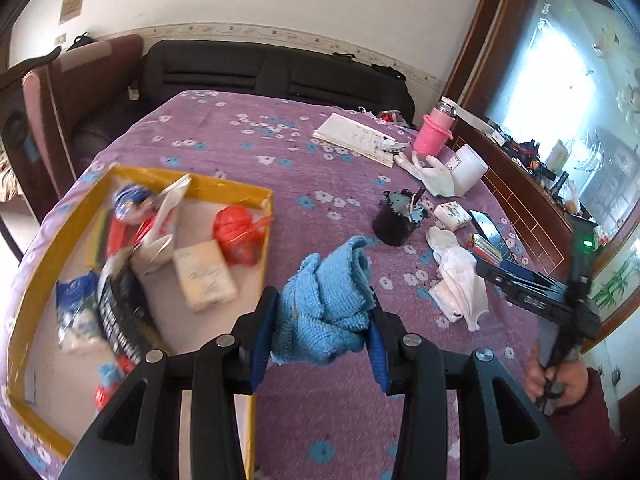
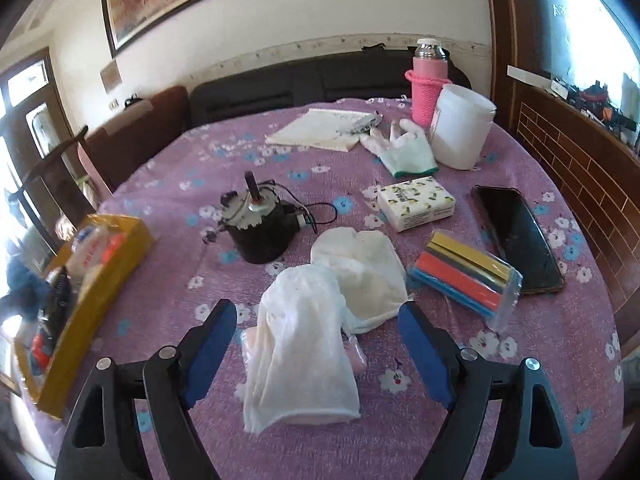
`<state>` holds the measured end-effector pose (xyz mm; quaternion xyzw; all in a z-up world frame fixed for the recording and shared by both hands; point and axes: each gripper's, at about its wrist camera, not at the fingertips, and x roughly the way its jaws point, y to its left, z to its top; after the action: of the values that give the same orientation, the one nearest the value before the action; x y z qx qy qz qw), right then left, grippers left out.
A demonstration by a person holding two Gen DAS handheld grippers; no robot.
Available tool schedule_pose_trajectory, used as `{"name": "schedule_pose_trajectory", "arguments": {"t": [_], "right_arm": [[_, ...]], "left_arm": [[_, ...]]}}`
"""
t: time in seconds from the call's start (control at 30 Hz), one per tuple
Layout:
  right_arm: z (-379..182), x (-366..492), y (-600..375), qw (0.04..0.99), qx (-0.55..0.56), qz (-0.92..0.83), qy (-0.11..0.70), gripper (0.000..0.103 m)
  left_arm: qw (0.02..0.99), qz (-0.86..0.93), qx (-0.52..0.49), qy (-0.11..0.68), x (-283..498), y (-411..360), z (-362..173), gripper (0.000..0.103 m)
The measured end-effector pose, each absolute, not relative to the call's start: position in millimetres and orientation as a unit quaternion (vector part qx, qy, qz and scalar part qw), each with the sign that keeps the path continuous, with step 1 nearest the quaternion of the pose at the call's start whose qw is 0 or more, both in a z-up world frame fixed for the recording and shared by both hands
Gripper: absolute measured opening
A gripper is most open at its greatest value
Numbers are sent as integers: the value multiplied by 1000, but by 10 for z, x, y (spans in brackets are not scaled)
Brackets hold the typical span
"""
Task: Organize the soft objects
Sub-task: 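Carry the blue towel and white cloth over the yellow box and lower them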
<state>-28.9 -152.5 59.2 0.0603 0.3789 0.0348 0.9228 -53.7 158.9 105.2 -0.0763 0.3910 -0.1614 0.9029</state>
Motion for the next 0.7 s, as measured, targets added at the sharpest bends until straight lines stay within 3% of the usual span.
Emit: {"name": "schedule_pose_trajectory", "arguments": {"t": [0.1,0.13,0.17,0.2,0.3,0.7], "right_arm": [[517,-192,-1378,920,30,31,390,80],[488,-161,-1331,918,21,29,396,60],[449,-124,-1296,911,16,32,410,29],[415,-98,-1277,906,13,34,421,25],[440,-152,-1260,908,10,31,418,20],[1066,-603,-997,924,62,112,360,20]], "left_arm": [[902,-155,-87,394,-584,1704,1014,40],[902,-152,-93,394,-599,1753,1008,40],[902,-150,-96,393,-617,1791,1007,40],[902,-148,-99,392,-634,1828,1009,40],[904,-142,-111,387,-705,1971,1023,40],[911,-78,-149,378,-1030,2712,999,40]]}}
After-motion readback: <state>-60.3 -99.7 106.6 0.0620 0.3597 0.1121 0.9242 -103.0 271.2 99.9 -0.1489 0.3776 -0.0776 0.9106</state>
